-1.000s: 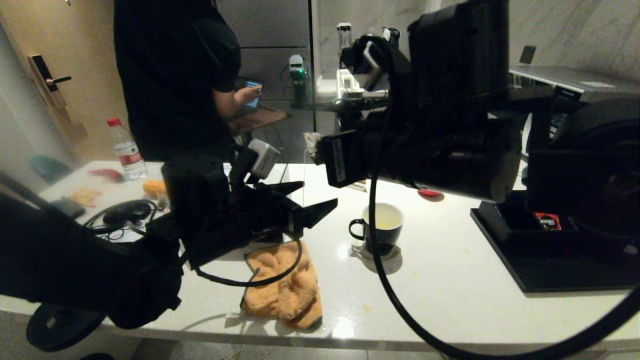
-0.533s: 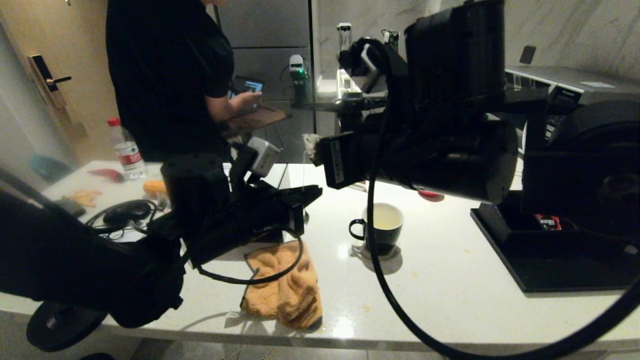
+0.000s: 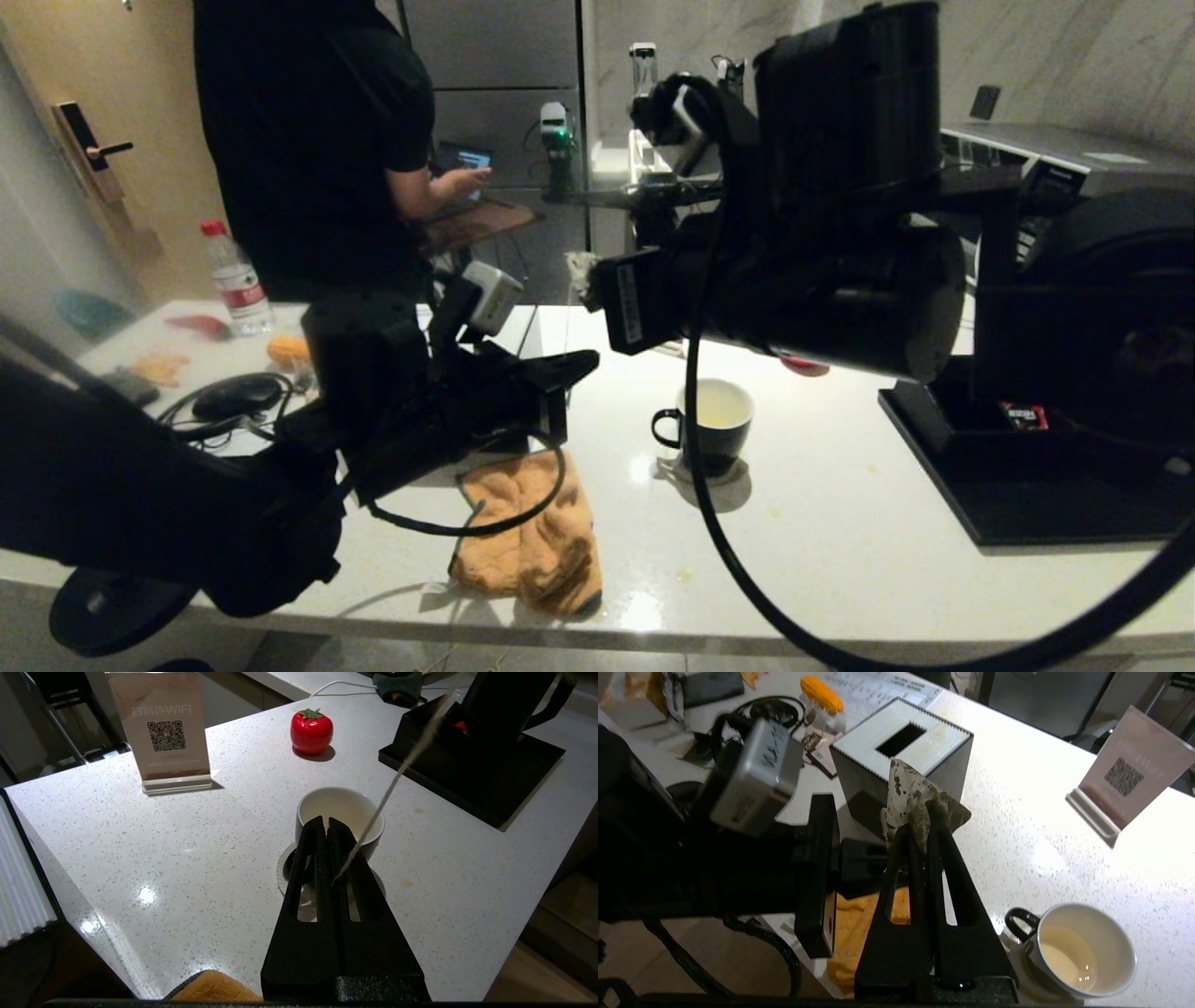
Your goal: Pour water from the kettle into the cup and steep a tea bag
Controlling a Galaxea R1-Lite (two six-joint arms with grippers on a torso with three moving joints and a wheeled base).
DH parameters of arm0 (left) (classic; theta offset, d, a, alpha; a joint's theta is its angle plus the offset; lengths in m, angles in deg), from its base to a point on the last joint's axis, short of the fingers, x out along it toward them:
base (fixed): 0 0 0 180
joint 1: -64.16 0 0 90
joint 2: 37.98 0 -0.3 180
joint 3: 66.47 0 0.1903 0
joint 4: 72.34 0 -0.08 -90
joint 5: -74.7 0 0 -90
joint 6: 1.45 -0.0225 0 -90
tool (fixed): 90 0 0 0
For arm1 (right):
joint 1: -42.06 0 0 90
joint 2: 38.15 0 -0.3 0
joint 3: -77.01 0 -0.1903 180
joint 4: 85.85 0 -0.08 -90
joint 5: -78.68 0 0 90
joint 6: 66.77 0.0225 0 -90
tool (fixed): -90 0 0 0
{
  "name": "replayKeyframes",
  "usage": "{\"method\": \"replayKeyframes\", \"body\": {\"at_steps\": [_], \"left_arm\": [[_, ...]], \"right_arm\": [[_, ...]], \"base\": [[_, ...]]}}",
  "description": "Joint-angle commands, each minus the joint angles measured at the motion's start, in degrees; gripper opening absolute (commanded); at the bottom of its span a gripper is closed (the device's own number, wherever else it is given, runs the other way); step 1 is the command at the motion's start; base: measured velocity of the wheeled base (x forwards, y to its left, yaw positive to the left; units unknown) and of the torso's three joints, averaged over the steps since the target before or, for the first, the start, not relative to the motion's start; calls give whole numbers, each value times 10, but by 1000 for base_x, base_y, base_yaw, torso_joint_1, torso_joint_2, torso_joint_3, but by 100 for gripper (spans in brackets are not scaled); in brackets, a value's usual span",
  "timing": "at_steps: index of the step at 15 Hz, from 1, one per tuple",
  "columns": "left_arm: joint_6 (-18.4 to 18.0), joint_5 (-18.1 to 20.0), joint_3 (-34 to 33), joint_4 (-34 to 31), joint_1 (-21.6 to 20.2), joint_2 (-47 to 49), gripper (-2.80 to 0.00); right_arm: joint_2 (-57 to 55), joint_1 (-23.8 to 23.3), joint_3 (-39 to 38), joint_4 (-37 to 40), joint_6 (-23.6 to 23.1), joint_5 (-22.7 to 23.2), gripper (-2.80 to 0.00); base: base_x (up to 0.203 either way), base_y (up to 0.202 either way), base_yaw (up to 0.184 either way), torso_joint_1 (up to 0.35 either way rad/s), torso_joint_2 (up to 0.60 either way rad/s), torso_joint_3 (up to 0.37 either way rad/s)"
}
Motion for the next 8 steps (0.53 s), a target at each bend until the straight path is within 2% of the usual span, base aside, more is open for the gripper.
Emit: {"method": "replayKeyframes", "body": {"at_steps": [1, 8], "left_arm": [[1, 0, 0, 3, -1, -2, -280], [4, -15, 1, 3, -1, -2, -280]], "right_arm": [[6, 0, -20, -1, 0, -1, -280], [35, 4, -130, -71, -2, -3, -280]], "base": [[0, 0, 0, 0, 0, 0], [0, 0, 0, 0, 0, 0]]}}
